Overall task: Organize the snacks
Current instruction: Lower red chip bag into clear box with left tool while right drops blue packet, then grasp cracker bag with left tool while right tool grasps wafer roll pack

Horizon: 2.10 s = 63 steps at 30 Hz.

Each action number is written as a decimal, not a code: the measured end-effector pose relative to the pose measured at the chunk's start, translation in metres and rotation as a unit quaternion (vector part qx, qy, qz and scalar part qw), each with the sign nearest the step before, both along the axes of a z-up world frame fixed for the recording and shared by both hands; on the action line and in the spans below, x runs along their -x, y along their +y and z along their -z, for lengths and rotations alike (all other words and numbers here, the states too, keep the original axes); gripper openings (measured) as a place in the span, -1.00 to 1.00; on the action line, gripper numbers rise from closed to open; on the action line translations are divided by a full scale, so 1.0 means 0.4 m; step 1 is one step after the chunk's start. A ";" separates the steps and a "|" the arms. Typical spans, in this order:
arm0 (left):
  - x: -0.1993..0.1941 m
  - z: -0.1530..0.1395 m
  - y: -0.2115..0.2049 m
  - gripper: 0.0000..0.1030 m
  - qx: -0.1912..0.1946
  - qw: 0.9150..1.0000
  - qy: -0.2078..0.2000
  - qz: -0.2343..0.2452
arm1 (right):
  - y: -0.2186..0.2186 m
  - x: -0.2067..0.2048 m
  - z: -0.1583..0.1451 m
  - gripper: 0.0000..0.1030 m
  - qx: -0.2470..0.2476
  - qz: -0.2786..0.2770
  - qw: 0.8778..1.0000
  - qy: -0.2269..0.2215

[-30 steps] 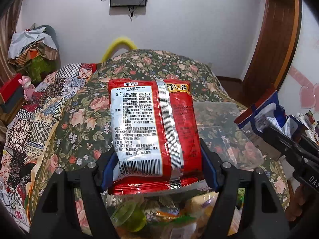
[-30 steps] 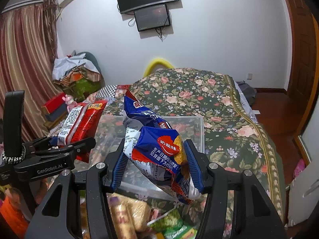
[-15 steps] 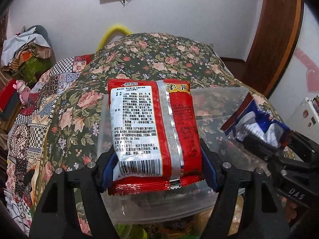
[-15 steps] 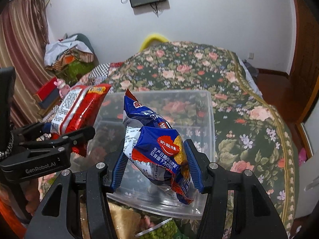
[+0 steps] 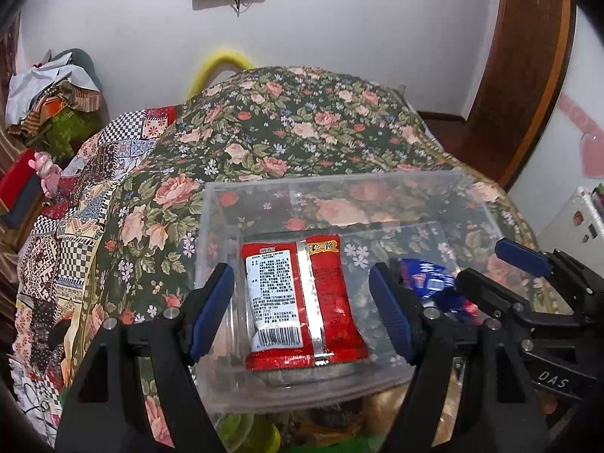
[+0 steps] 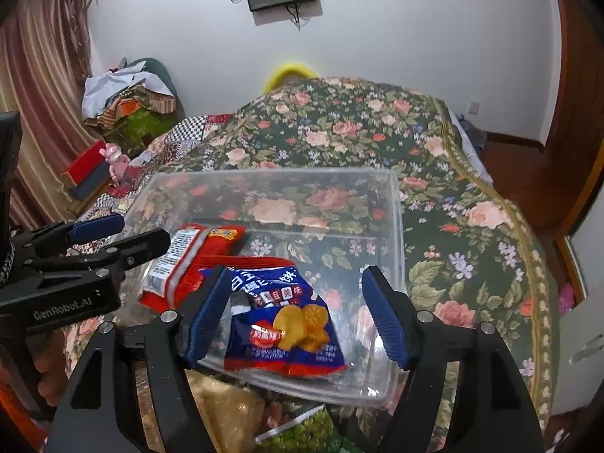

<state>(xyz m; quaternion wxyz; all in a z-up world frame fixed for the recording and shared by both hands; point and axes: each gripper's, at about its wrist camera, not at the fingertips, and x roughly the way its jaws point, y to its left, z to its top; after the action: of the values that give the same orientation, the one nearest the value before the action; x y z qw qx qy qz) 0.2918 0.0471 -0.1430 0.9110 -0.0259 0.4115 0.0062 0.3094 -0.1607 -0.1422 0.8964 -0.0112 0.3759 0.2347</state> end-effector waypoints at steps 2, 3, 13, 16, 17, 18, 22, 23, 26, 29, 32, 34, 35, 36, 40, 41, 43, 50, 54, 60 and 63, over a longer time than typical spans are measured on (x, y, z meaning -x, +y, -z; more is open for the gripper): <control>0.024 -0.025 0.008 0.45 0.007 1.000 -0.011 0.000 | -0.005 0.013 -0.017 0.33 -0.006 -0.004 1.000 -0.006; 0.039 -0.039 0.013 0.48 0.010 1.000 -0.017 0.000 | -0.008 0.022 -0.027 0.34 -0.010 -0.006 1.000 -0.009; 0.205 -0.120 0.052 0.64 0.015 0.999 -0.046 0.009 | -0.019 0.167 -0.109 0.34 -0.026 -0.031 0.998 -0.055; 0.255 -0.118 0.059 0.68 0.016 0.999 -0.041 0.014 | -0.015 0.202 -0.104 0.34 -0.031 -0.040 0.997 -0.050; 0.271 -0.112 0.060 0.69 0.015 0.999 -0.038 0.015 | -0.015 0.211 -0.100 0.34 -0.031 -0.041 0.998 -0.048; 0.283 -0.107 0.060 0.70 0.014 0.999 -0.035 0.016 | -0.013 0.220 -0.095 0.34 -0.030 -0.042 0.998 -0.045; 0.326 -0.073 0.059 0.70 0.017 1.000 -0.013 0.021 | -0.013 0.255 -0.059 0.34 -0.031 -0.052 0.998 -0.022; 0.337 -0.062 0.058 0.70 0.021 1.000 -0.006 0.022 | -0.010 0.259 -0.049 0.34 -0.029 -0.055 0.998 -0.017; 0.362 -0.036 0.055 0.70 0.030 0.999 0.009 0.023 | 0.000 0.272 -0.013 0.34 -0.019 -0.059 0.998 0.001; 0.380 -0.017 0.049 0.70 0.035 0.999 0.016 0.027 | 0.008 0.280 0.015 0.34 -0.018 -0.068 0.997 0.017; 0.390 -0.003 0.041 0.70 0.042 0.998 0.022 0.033 | 0.025 0.289 0.030 0.33 -0.013 -0.078 0.997 0.023; 0.391 0.007 0.034 0.70 0.044 0.998 0.026 0.035 | 0.036 0.288 0.042 0.31 -0.006 -0.079 0.997 0.024; 0.391 0.013 0.029 0.70 0.043 0.998 0.028 0.036 | 0.039 0.285 0.049 0.29 -0.003 -0.078 0.997 0.025; 0.390 0.020 0.025 0.70 0.043 0.998 0.032 0.038 | 0.042 0.282 0.055 0.24 -0.002 -0.077 0.997 0.028; 0.385 0.042 0.009 0.70 0.046 0.997 0.044 0.047 | 0.049 0.268 0.087 -0.02 0.009 -0.077 0.996 0.037; 0.384 0.048 0.004 0.70 0.045 0.997 0.046 0.050 | 0.048 0.273 0.085 -0.04 0.010 -0.076 0.997 0.033; 0.380 0.059 -0.003 0.70 0.046 0.996 0.051 0.052 | 0.045 0.275 0.084 -0.12 0.011 -0.076 0.997 0.028; 0.357 0.094 -0.024 0.70 0.060 0.995 0.066 0.053 | 0.013 0.266 0.073 -0.36 -0.012 -0.065 0.997 0.031; 0.337 0.113 -0.029 0.41 0.072 0.993 0.073 0.051 | 0.010 0.273 0.064 -0.36 -0.011 -0.060 0.998 0.027; 0.329 0.124 -0.033 -0.09 0.078 0.993 0.071 0.054 | 0.007 0.283 0.048 -0.36 -0.015 -0.057 0.998 0.015; 0.333 0.113 -0.033 -0.15 0.082 0.993 0.064 0.059 | 0.004 0.282 0.036 -0.36 -0.021 -0.058 0.998 0.011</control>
<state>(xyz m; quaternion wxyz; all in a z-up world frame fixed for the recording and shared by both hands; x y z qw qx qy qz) 0.1584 0.0341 -0.1881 0.8761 -0.0758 0.4693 -0.0801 0.1964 -0.1592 -0.1566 0.8771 -0.0117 0.3795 0.2942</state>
